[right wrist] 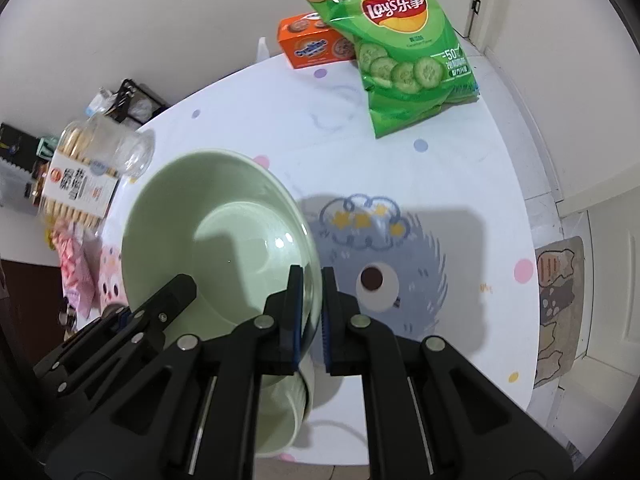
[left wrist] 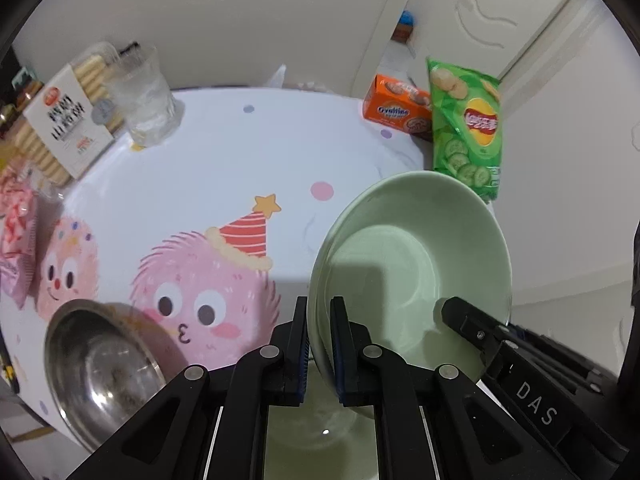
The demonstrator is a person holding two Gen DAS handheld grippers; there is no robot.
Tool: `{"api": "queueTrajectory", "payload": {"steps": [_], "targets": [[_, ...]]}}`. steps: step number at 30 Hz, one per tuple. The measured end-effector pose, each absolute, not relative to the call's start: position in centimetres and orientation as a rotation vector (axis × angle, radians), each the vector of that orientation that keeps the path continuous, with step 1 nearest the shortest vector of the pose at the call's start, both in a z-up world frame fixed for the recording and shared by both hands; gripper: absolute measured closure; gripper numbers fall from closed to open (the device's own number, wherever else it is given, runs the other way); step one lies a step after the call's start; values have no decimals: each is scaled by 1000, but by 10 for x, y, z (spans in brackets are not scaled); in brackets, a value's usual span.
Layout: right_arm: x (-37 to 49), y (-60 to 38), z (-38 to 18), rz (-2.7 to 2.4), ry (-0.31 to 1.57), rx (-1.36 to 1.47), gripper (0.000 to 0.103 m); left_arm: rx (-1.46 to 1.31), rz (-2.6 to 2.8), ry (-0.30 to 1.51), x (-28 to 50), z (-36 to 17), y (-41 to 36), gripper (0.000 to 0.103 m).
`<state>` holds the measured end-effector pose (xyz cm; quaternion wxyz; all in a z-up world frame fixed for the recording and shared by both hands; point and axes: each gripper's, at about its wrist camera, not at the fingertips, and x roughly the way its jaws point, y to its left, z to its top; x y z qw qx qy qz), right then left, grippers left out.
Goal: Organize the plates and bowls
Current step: 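Lift the small green bowl with both tools and carry it over the large green bowl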
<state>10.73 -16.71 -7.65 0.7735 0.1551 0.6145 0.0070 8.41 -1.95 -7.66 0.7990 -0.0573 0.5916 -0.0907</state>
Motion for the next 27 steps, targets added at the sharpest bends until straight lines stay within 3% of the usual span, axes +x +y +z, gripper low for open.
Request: {"api": "queueTrajectory", "payload": {"steps": [14, 27], "targets": [[54, -148, -41, 96, 1286, 296, 94, -173, -143, 1247, 23, -45, 5, 94], [29, -125, -65, 120, 1384, 227, 93, -212, -102, 1348, -3, -75, 24, 94]]}}
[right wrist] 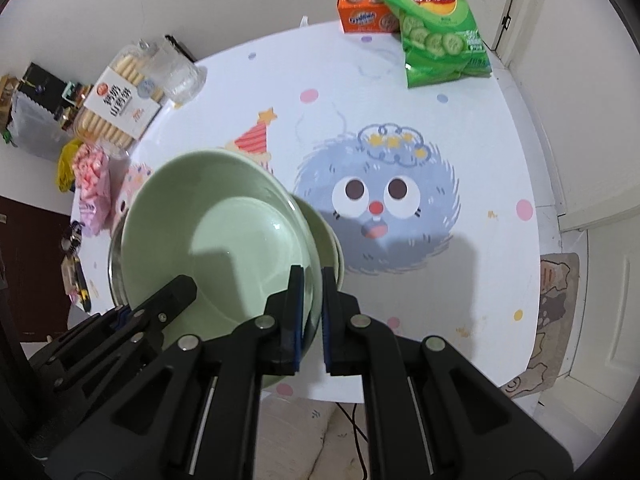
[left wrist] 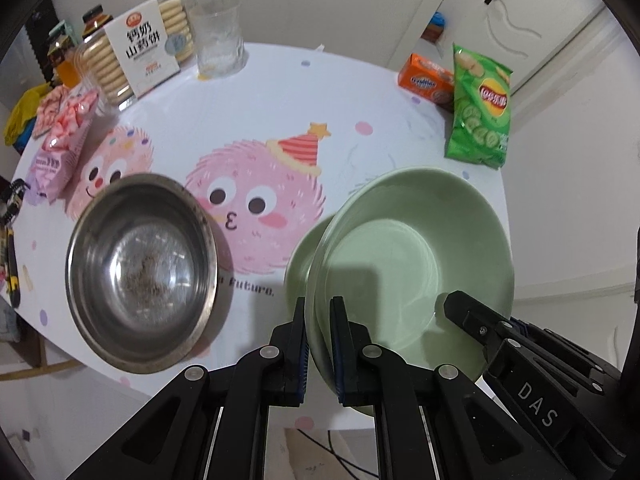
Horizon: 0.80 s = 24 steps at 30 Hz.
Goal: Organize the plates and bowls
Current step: 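Lift the small green bowl with both tools and carry it over the large green bowl, then lower the small green bowl into the large green bowl and open both tools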
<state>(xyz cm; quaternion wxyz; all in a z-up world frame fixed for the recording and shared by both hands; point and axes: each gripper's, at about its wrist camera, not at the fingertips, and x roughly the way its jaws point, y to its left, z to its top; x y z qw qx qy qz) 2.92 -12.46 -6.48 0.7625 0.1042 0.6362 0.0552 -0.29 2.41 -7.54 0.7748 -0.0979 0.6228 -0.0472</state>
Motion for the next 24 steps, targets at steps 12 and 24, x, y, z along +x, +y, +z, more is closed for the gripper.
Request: {"api": "queueTrajectory", "payload": {"steps": [12, 24], "targets": [[31, -112, -80, 115, 1444, 154, 93, -223, -94, 1404, 0, -97, 29, 94], [37, -104, -87, 121, 1474, 131, 93, -211, -94, 1421, 8, -102, 34, 94]]}}
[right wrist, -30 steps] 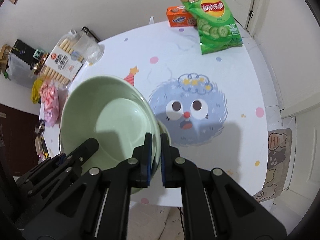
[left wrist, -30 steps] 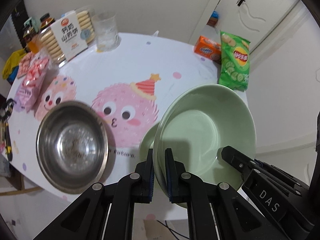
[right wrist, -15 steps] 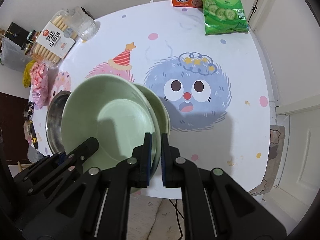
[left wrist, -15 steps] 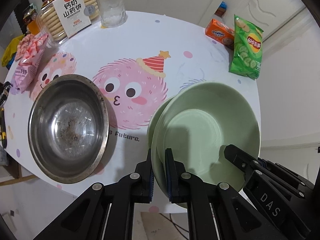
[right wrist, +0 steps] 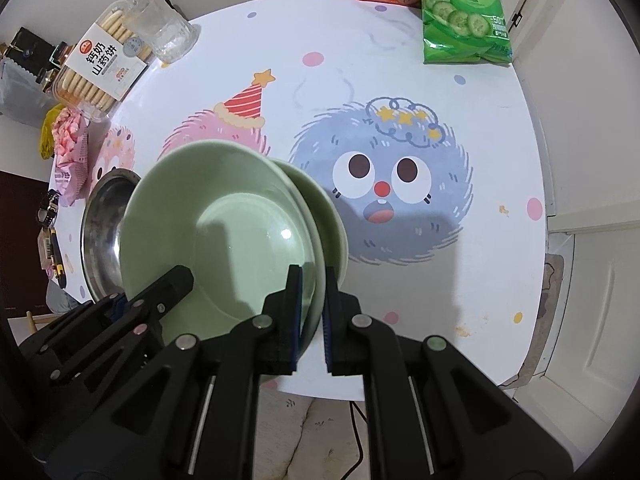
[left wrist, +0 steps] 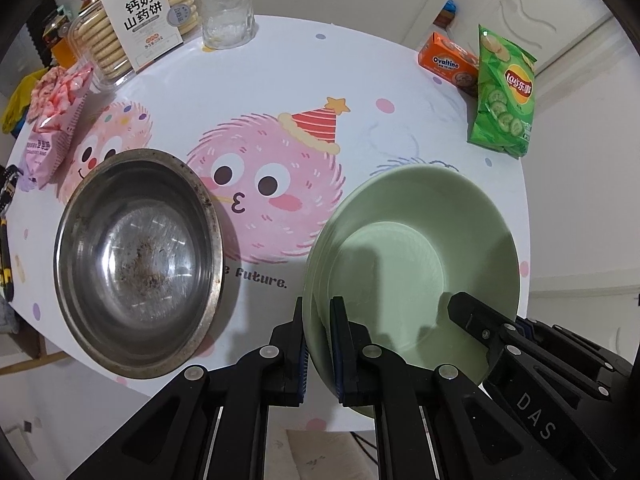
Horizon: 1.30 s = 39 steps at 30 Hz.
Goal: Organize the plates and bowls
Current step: 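Lower the small green bowl into the large green bowl and open both tools, then move both tools to the rim of the stacked green bowls and close them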
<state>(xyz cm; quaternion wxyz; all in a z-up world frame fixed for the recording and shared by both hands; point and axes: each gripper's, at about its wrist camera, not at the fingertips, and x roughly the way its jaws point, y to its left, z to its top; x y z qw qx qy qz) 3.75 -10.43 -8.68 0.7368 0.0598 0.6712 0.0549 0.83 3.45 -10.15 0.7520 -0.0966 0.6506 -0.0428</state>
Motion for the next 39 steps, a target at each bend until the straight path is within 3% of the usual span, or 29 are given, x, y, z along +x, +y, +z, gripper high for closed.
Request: {"api": "queueTrajectory", "payload": {"steps": [18, 27, 33, 36, 38, 39], "targets": [[41, -101, -89, 103, 1495, 76, 88, -197, -101, 1449, 11, -114, 30, 87], [39, -100, -88, 99, 1502, 60, 83, -196, -105, 1445, 12, -113, 30, 78], [38, -103, -85, 105, 1496, 80, 81, -215, -97, 1437, 12, -110, 35, 63], [37, -106, -81, 105, 1483, 98, 75, -233, -90, 1434, 12, -109, 40, 54], [38, -110, -78, 103, 1474, 110, 57, -238, -91, 1433, 12, -108, 41, 45], [38, -112, -76, 99, 1464, 114, 55, -240, -92, 1432, 13, -108, 42, 42]]}}
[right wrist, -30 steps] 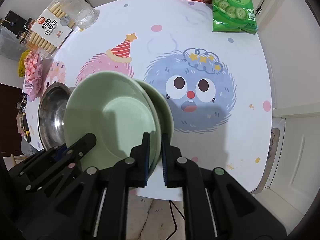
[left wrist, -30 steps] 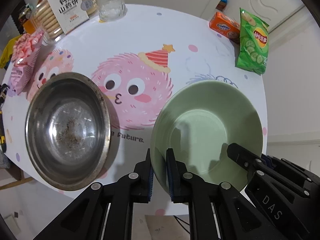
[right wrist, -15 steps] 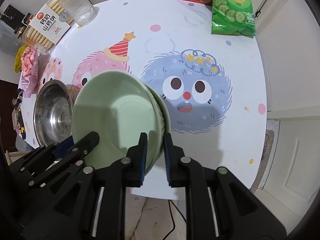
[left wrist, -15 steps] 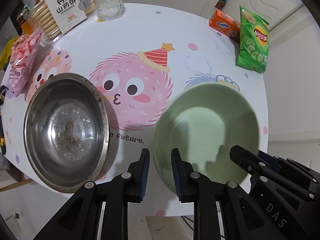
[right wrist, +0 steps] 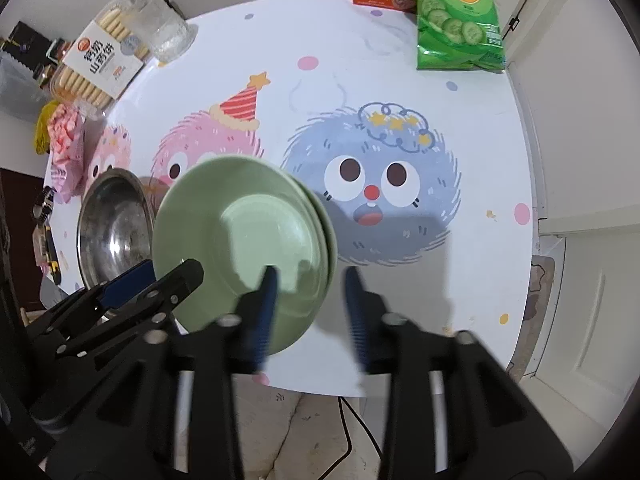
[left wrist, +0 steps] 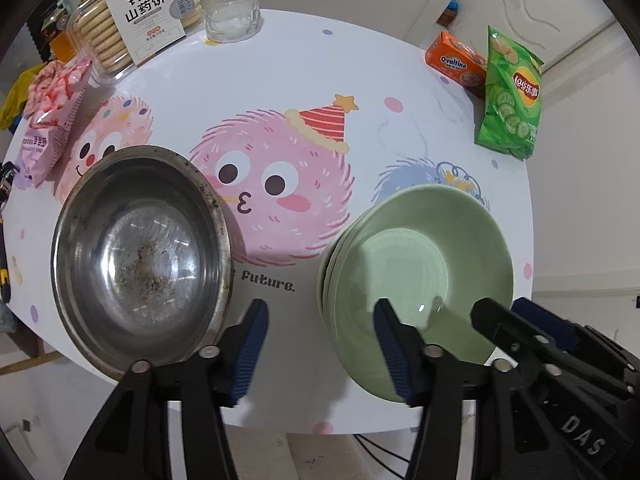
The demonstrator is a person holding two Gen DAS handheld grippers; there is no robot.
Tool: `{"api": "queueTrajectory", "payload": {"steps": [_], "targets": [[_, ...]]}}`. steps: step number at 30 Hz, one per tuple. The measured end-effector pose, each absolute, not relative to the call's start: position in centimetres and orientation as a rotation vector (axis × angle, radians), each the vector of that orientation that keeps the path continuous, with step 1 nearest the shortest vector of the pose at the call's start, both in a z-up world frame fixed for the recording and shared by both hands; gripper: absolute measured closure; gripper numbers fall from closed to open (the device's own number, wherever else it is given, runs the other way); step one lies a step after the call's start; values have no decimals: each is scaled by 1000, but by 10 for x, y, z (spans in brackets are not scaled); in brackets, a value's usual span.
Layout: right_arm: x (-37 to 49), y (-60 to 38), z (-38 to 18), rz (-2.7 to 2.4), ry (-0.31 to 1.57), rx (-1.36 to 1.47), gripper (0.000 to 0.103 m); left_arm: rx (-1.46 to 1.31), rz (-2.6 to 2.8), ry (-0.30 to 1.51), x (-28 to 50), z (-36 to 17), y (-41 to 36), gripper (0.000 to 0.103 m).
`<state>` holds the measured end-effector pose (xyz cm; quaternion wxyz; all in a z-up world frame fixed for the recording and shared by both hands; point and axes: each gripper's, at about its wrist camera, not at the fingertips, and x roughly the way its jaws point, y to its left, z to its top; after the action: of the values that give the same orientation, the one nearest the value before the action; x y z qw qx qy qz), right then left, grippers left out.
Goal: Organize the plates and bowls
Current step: 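Move both tools to the rim of the stacked green bowls and close them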
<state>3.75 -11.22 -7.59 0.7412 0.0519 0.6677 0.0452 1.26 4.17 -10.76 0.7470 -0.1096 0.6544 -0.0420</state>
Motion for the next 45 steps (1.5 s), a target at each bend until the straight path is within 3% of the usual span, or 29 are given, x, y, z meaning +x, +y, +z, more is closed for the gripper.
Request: {"api": "queueTrajectory", "payload": {"steps": [3, 6, 8, 10, 22, 45], "targets": [[38, -117, -73, 99, 1453, 121, 51, -247, -96, 1426, 12, -106, 44, 32], [37, -124, -69, 100, 1432, 138, 31, -252, -97, 1416, 11, -103, 49, 22], [35, -131, -65, 110, 1410, 160, 9, -254, -99, 1408, 10, -100, 52, 9], [34, -139, -62, 114, 1389, 196, 2, -240, -103, 1389, 9, -96, 53, 0], [28, -159, -57, 171, 1285, 285, 0, -223, -142, 1352, -1, -92, 39, 0], [46, -160, -123, 195, 1492, 370, 1, -368, -86, 1493, 6, -149, 35, 3]]}}
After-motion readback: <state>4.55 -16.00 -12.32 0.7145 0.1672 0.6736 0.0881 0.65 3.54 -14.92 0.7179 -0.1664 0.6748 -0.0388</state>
